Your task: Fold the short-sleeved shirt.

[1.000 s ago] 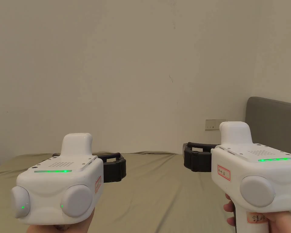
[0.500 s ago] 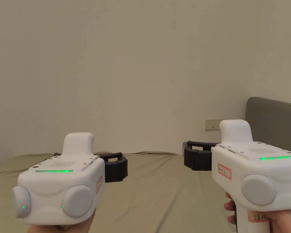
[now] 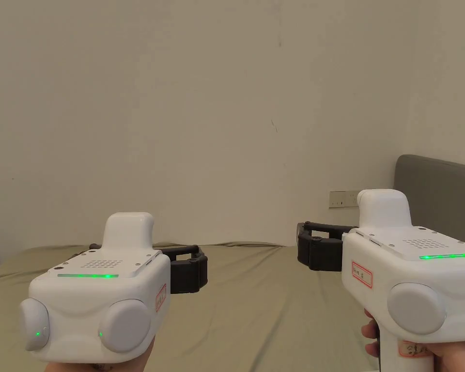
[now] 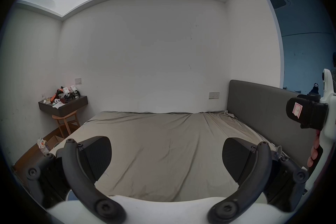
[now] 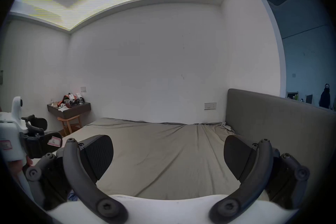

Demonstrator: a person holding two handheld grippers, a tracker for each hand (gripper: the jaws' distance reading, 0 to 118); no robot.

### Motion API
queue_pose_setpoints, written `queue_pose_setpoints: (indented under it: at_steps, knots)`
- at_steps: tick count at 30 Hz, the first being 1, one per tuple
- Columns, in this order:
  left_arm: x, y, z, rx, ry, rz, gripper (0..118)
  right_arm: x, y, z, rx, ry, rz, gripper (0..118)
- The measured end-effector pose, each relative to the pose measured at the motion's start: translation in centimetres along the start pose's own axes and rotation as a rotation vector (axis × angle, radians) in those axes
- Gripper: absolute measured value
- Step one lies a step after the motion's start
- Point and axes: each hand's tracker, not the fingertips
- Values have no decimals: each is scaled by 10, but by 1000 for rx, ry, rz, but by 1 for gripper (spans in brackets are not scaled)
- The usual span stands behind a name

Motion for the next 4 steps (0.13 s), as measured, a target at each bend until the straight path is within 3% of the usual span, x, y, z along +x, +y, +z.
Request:
queue_pose_setpoints:
  at_steps: [4]
  knots:
    - [0, 2, 1, 6, 2, 7, 118, -2, -1, -2, -20, 3, 23, 118]
